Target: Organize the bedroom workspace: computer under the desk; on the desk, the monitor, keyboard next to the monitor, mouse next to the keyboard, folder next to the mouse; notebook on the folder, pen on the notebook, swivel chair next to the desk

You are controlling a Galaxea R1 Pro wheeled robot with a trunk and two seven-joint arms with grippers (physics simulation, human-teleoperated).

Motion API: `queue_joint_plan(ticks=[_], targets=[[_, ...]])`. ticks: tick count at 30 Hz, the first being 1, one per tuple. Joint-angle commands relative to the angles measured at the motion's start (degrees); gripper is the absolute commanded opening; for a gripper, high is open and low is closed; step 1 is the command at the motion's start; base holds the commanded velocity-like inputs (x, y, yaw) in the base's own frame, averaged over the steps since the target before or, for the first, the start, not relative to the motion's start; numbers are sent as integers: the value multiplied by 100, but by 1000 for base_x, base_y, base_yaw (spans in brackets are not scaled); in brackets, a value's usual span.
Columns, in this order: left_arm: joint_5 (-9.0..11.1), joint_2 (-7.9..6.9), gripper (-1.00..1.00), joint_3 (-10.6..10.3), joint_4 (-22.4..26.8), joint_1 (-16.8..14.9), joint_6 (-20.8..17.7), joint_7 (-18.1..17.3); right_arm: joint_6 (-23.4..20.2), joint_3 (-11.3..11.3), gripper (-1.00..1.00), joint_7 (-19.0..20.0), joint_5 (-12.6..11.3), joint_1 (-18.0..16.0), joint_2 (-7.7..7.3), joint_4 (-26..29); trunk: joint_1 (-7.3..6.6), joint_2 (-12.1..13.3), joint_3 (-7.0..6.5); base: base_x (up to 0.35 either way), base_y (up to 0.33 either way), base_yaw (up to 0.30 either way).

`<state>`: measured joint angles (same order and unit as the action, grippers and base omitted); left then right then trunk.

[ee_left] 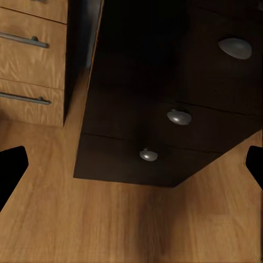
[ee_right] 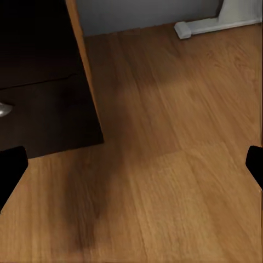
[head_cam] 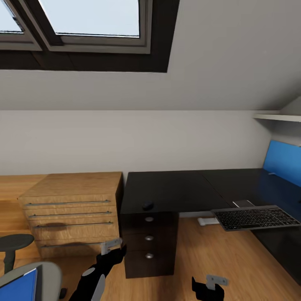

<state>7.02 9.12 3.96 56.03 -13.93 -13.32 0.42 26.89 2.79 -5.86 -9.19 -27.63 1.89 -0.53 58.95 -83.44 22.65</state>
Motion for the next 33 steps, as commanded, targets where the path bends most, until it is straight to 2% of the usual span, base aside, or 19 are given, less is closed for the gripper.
queue_joint_plan(ticks=[1,8,33], targets=[[61,3,100,12,13,-4,-30,2,60,31,100,-11,-41,-6,5,-18,0,-4,7,0,0,-221],[70,-67,100,48,12,-13,69,-7,200,29,100,-3,-31,-2,12,-66,0,-4,7,0,0,-250],[71,-78,100,52,-96,-14,89,-15,220,36,100,3,-17,3,13,-70,0,-4,19,0,0,-256]])
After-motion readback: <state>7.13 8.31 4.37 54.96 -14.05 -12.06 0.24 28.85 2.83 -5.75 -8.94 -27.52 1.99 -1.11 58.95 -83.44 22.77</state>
